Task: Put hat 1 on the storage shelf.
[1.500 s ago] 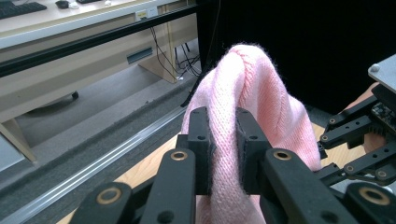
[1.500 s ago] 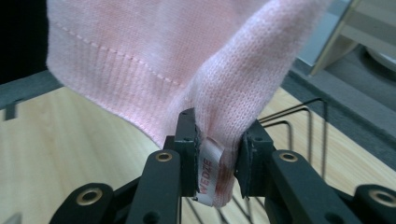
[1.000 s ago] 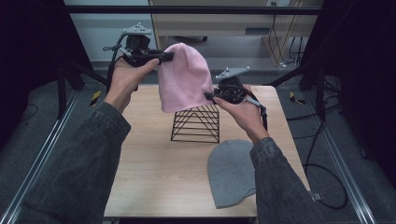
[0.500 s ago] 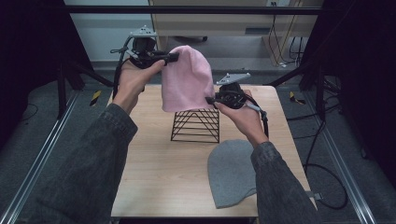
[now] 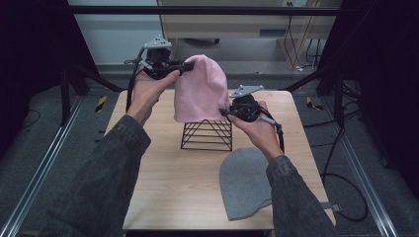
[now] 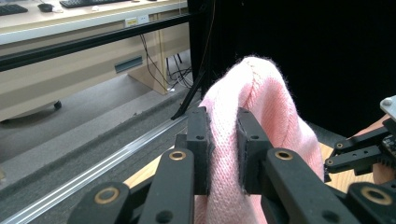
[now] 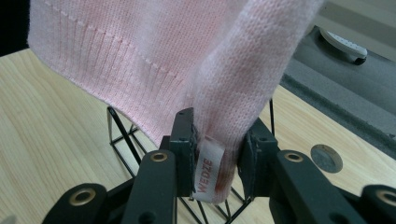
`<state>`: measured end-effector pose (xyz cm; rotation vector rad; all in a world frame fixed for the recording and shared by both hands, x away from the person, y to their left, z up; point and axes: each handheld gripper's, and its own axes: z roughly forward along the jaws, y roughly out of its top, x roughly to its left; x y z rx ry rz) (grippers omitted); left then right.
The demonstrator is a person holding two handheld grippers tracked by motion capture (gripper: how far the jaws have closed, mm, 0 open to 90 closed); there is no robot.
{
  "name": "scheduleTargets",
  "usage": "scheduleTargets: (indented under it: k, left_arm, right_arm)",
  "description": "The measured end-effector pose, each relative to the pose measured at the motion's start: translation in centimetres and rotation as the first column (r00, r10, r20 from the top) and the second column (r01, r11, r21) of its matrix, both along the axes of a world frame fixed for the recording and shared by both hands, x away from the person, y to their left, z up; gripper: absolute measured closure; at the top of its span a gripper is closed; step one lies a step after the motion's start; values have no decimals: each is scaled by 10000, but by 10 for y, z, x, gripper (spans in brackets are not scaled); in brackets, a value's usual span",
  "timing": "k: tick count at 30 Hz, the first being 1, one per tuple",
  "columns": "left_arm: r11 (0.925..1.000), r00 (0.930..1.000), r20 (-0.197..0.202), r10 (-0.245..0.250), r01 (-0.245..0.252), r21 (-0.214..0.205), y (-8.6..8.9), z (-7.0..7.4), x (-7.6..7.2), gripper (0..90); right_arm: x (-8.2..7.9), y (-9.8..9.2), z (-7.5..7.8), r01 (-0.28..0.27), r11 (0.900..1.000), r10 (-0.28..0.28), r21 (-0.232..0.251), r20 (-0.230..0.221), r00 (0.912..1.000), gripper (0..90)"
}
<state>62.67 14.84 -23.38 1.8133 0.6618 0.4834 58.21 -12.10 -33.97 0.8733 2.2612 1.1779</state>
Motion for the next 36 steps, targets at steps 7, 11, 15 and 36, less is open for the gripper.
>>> scheduleTargets:
  k: [7, 11, 15, 36]
  left_arm:
    - [9996, 9999, 57, -124, 123, 253, -6, -4, -12, 783]
    - [9992, 10000, 54, -65, 62, 399, -7, -5, -20, 783]
    - [9981, 9999, 95, -33, 27, 616, -11, -6, -28, 786]
    - [9936, 9992, -384, -148, 189, 1109, -16, -26, -38, 788]
  right_arm:
    - [-5, 0, -11, 67, 10000, -67, 37, -100, 9999, 685]
    - [-9, -3, -14, 143, 9999, -143, 14, -319, 9994, 694]
    - [-12, -4, -17, 129, 9999, -124, 110, -400, 9991, 712]
    - [-10, -6, -37, 195, 9984, -241, -533, -856, 9960, 714]
